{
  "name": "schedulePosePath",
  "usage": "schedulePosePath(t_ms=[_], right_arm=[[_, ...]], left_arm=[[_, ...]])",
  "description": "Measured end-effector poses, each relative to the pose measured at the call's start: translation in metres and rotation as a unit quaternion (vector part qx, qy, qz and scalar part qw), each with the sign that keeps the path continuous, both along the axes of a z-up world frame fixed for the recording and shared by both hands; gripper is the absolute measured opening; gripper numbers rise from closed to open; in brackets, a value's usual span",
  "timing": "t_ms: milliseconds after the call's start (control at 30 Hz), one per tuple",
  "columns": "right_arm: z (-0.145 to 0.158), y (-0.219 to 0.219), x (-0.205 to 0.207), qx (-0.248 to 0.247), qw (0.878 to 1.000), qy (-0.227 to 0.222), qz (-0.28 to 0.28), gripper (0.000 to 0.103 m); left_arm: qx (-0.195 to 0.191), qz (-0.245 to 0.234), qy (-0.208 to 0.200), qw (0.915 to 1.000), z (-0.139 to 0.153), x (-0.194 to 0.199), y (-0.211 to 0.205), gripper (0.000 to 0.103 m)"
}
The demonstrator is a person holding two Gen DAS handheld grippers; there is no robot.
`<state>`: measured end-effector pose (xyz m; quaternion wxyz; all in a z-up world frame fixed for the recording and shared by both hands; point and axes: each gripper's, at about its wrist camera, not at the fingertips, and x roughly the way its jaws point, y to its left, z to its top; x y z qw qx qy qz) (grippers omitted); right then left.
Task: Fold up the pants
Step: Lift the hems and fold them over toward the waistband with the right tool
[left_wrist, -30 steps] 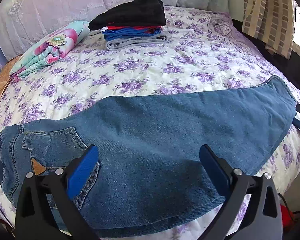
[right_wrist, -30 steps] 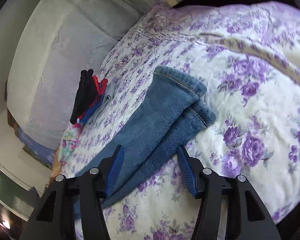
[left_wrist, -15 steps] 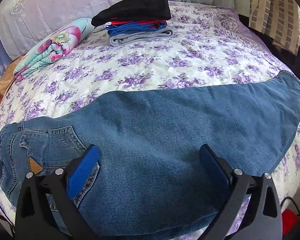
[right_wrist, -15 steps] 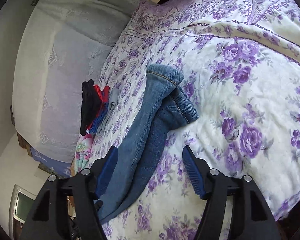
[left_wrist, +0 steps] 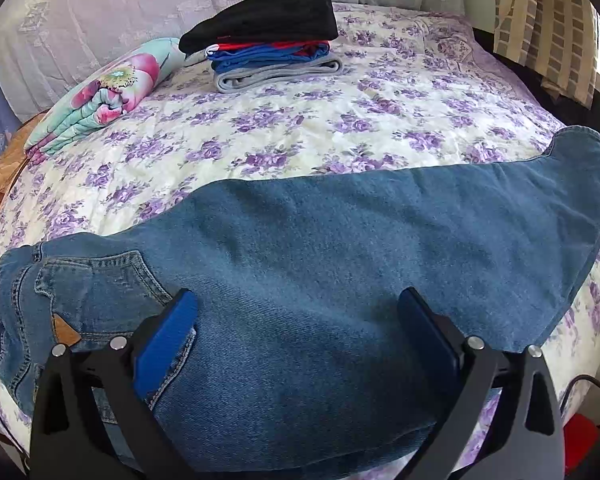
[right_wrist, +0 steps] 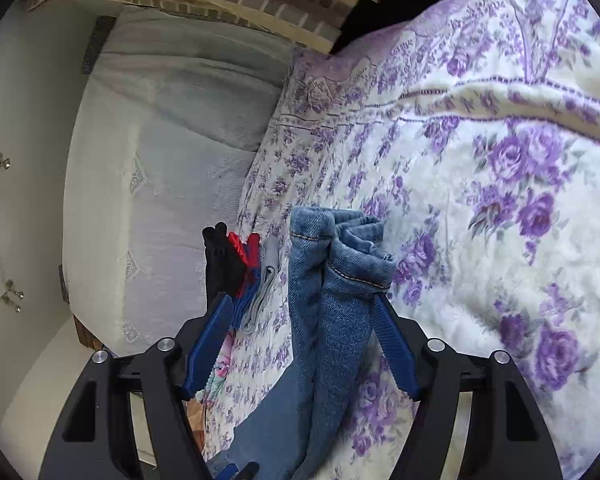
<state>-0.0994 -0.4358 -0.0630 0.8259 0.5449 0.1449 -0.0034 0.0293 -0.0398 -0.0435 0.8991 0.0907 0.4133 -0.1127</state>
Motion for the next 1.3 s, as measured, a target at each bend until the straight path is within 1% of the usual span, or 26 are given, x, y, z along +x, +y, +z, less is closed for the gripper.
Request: schedulePosePath(t_ms=[67, 133, 167, 233, 300, 367, 400, 467, 533, 600, 633, 700, 800, 867, 933, 967, 1033, 1067, 1133, 1167, 1200, 1233, 1300], right_arm=[[-0.003, 0.001, -0.009, -0.002, 1.0, 0.03, 0.005, 0.073], [-0.015, 0.012, -0.007, 0.002, 0.996, 0.076, 0.037, 0.072], [-0.018, 0.019, -0.006, -0.008, 0.995, 0.087, 0.044, 0.072], [-0.013, 0.033, -0.002, -0.038, 0.993, 0.103, 0.048, 0.072], [-0.015, 0.039, 0.006, -0.013, 0.992, 0.111, 0.062, 0.075], [-0.016, 0.04, 0.016, -0.021, 0.991, 0.123, 0.053, 0.076], [-0.018, 0.037, 0.021, -0.021, 0.991, 0.121, 0.043, 0.074], [-0.017, 0.03, 0.029, -0.028, 0.994, 0.108, 0.016, 0.061], [-0.021, 0.025, 0.031, -0.032, 0.994, 0.101, 0.011, 0.028], [-0.03, 0.024, 0.03, -0.044, 0.994, 0.099, 0.022, 0.018], [-0.033, 0.023, 0.028, -0.052, 0.994, 0.094, 0.025, 0.016], [-0.03, 0.027, 0.026, -0.078, 0.993, 0.085, 0.023, 0.016], [-0.004, 0.044, 0.027, -0.159, 0.985, 0.071, 0.013, 0.015], [0.021, 0.061, 0.029, -0.221, 0.974, 0.054, 0.021, 0.015], [0.045, 0.085, 0.031, -0.297, 0.953, 0.04, 0.03, 0.015], [0.056, 0.1, 0.033, -0.339, 0.939, 0.034, 0.039, 0.015], [0.072, 0.134, 0.038, -0.419, 0.906, 0.02, 0.059, 0.015], [0.078, 0.151, 0.039, -0.454, 0.888, 0.013, 0.071, 0.015], [0.085, 0.191, 0.044, -0.521, 0.847, -0.001, 0.102, 0.015], [0.086, 0.21, 0.045, -0.552, 0.825, -0.005, 0.12, 0.015], [0.085, 0.231, 0.047, -0.585, 0.799, -0.008, 0.141, 0.015], [0.079, 0.253, 0.049, -0.619, 0.768, -0.008, 0.165, 0.015], [0.056, 0.299, 0.054, -0.693, 0.687, 0.003, 0.218, 0.015]], left_arm=[[0.0, 0.002, -0.001, 1.0, 0.0, 0.0, -0.001, 0.098], [-0.002, 0.004, 0.0, 1.0, -0.001, 0.001, 0.0, 0.099], [-0.001, 0.005, -0.001, 1.0, -0.001, 0.001, 0.0, 0.099], [0.0, 0.003, -0.001, 1.0, -0.001, 0.001, 0.0, 0.098], [0.0, 0.003, 0.0, 1.0, -0.001, 0.001, 0.0, 0.098], [0.001, 0.004, -0.002, 1.0, -0.001, 0.001, 0.0, 0.098], [0.001, 0.004, -0.003, 1.0, -0.001, 0.0, 0.0, 0.098], [0.001, 0.004, -0.003, 1.0, -0.001, 0.0, 0.001, 0.098], [0.001, 0.001, -0.004, 1.0, 0.0, -0.001, 0.002, 0.098], [0.009, -0.001, -0.009, 0.9999, -0.003, -0.001, 0.0, 0.099], [0.017, -0.002, -0.012, 0.9998, -0.005, 0.0, -0.002, 0.099], [0.024, -0.001, -0.015, 0.9996, -0.006, 0.001, -0.004, 0.099], [0.022, 0.006, -0.017, 0.9996, -0.004, 0.0, 0.0, 0.099], [0.01, 0.032, -0.038, 0.9987, 0.007, -0.005, 0.016, 0.099], [0.002, 0.061, -0.069, 0.9958, 0.021, -0.015, 0.041, 0.099], [-0.001, 0.076, -0.079, 0.9939, 0.027, -0.019, 0.056, 0.099], [-0.002, 0.102, -0.096, 0.9902, 0.04, -0.026, 0.086, 0.099], [-0.001, 0.123, -0.107, 0.9866, 0.047, -0.031, 0.107, 0.099], [0.006, 0.165, -0.12, 0.9789, 0.057, -0.038, 0.144, 0.099], [0.008, 0.19, -0.121, 0.9743, 0.061, -0.041, 0.166, 0.099], [0.007, 0.21, -0.12, 0.9702, 0.063, -0.042, 0.185, 0.099], [0.003, 0.231, -0.119, 0.9657, 0.065, -0.044, 0.204, 0.099], [-0.013, 0.267, -0.114, 0.9569, 0.065, -0.047, 0.238, 0.099]])
